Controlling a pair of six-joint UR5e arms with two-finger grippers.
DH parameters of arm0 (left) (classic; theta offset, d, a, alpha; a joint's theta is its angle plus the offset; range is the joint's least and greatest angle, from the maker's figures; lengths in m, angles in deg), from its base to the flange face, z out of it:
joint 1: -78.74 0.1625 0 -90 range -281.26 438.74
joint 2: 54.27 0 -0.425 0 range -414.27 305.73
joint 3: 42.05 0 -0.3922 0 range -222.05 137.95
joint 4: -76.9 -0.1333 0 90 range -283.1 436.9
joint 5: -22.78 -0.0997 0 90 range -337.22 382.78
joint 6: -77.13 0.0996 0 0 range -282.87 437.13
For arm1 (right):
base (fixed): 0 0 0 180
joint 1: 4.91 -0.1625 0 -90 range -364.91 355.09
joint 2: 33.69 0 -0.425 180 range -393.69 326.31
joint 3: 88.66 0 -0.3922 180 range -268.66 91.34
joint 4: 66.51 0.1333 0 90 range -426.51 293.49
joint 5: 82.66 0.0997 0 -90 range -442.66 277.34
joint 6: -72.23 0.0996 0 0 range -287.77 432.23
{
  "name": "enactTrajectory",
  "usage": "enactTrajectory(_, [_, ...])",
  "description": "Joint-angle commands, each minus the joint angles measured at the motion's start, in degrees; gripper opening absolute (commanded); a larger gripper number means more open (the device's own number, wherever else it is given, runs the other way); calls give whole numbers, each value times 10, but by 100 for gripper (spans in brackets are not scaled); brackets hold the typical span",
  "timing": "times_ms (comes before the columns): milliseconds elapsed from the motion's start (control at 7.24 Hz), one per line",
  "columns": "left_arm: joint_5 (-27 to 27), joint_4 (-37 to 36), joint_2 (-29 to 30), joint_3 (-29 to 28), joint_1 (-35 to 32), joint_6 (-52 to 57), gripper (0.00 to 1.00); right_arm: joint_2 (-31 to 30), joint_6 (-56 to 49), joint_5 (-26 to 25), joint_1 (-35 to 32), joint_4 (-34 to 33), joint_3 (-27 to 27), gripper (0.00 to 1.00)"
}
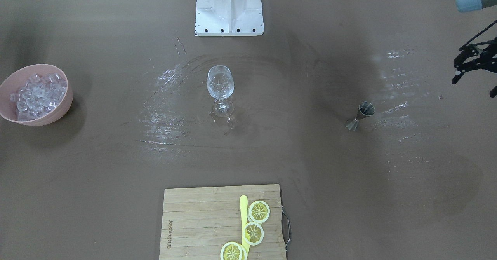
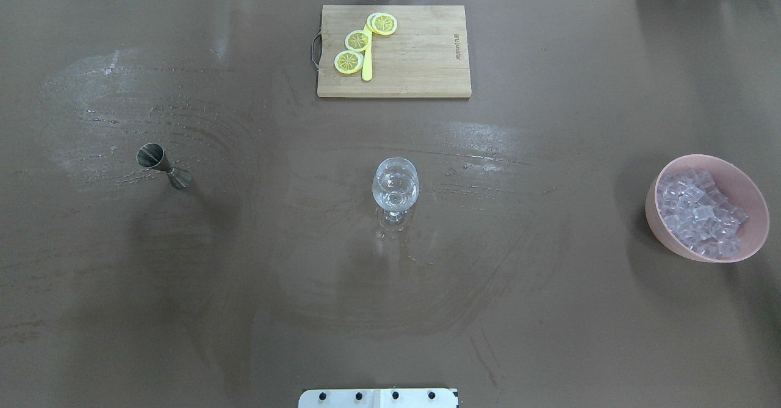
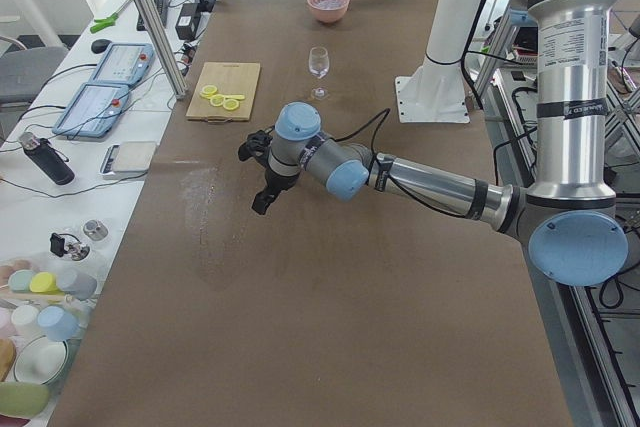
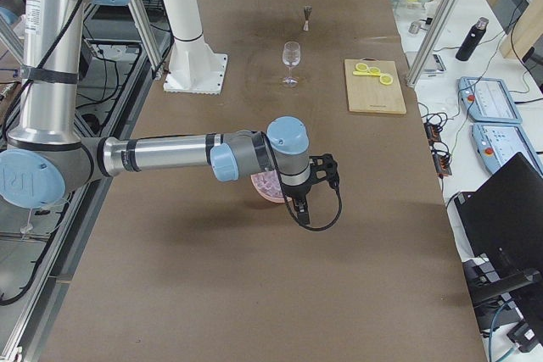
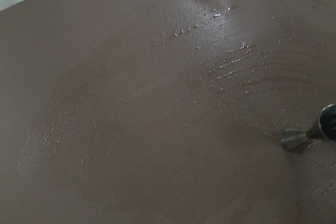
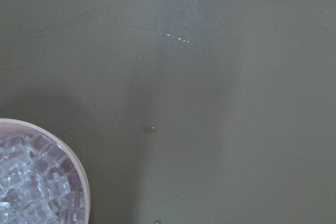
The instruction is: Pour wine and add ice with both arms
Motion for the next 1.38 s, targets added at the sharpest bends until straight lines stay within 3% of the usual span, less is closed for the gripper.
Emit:
enactTrajectory(0, [1, -185, 8, -6, -51, 48, 98, -10, 30, 17, 0, 1, -21, 100])
enactTrajectory(138, [-1, -208, 4, -1, -72, 49, 98, -12, 30, 19, 0, 1, -23, 100])
enactTrajectory(415, [-1, -245, -9, -45, -92, 48, 98, -15, 31, 19, 1, 1, -28, 100])
enactTrajectory(553, [14, -246, -24, -34, -105, 49, 98, -16, 43, 22, 3, 0, -34, 100])
enactTrajectory(967, [16, -244, -31, -29, -105, 47, 98, -22, 210, 19, 77, 1, -87, 99])
enactTrajectory(1244, [16, -243, -30, -29, -105, 47, 98, -22, 364, -36, 174, 37, -122, 99])
